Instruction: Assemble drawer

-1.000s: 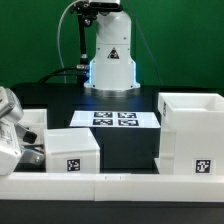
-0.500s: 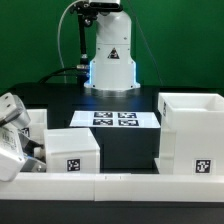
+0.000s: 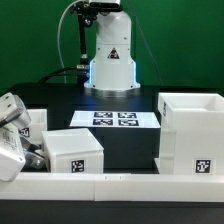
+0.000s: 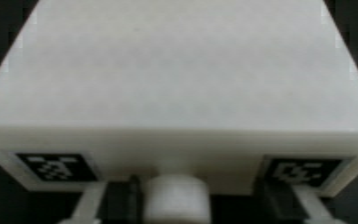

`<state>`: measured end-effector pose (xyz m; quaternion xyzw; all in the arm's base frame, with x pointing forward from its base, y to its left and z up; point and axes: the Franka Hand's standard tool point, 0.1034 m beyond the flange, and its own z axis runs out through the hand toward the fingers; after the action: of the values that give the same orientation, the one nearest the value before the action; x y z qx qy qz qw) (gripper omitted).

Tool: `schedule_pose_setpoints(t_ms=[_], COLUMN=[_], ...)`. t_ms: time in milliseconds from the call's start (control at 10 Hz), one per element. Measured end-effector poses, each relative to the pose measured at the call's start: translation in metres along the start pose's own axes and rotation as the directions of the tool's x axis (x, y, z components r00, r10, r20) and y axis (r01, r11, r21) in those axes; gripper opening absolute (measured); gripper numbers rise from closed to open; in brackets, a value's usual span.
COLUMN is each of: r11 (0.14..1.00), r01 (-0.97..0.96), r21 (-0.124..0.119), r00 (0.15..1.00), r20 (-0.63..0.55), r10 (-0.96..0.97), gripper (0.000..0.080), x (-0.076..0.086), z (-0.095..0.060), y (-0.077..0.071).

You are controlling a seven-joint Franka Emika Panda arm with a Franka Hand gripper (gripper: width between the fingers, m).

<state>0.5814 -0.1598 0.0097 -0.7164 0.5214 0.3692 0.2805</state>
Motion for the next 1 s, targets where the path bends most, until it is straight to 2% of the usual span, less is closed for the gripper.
schedule_pose_setpoints(t_ms=[400,500,700,800,900,1000], r11=[1.0,1.0,0.998,0.994,0.991,0.991], r01=[0.0,0.011,0.068,0.106,0.123,0.125], r21=[0.0,-0.002,0.0,-0.018,-0.048,-0.04], r00=[1.0,1.0,0.997,0.987,0.972,0.963], r20=[0.0,-0.011,-0.027,-0.118,-0.198,-0.236], r10=[0.0,-0.011,-0.068,-0.107,-0.131,-0.131], gripper=[0.0164,0.0164,0.0164,0.0164,0.0166,0.0166], x=[0.0,-0.007,-0.038,-0.046,-0.062,-0.063], z=[0.0,-0.007,-0.036,-0.048,-0.05,-0.045], y=[0.0,-0.003,-0.01,-0.017,-0.022,-0.023])
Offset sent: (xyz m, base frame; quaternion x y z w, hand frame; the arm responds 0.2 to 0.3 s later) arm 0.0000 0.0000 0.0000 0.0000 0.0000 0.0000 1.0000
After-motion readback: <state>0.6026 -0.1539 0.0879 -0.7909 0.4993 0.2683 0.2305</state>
